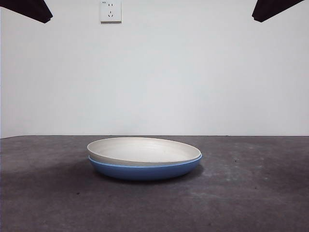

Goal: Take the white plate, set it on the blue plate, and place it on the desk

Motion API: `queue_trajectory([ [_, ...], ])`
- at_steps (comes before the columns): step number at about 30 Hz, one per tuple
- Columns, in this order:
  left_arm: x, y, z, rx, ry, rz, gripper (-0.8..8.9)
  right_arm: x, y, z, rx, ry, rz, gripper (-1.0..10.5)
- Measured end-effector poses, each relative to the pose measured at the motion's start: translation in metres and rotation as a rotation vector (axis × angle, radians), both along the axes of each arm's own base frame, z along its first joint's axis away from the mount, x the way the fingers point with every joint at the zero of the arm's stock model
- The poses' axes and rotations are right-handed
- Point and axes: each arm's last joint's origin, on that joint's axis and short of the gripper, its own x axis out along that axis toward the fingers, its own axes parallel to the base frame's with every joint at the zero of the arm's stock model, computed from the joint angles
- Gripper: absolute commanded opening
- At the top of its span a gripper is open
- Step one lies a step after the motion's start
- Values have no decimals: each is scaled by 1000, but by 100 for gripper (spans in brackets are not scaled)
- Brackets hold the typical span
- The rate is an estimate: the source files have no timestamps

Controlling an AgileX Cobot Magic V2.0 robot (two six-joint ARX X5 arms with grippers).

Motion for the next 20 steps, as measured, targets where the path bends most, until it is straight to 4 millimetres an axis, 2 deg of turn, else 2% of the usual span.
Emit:
queue_trajectory([
  [12,-4,3,3,-4,-28,-4,10,0,0,0,0,-1,1,9],
  [16,-13,18,19,-1,-223,51,9,0,0,0,0,-1,1,9],
  [20,-20,43,39,2,-512,283,10,0,0,0,0,-1,1,9],
])
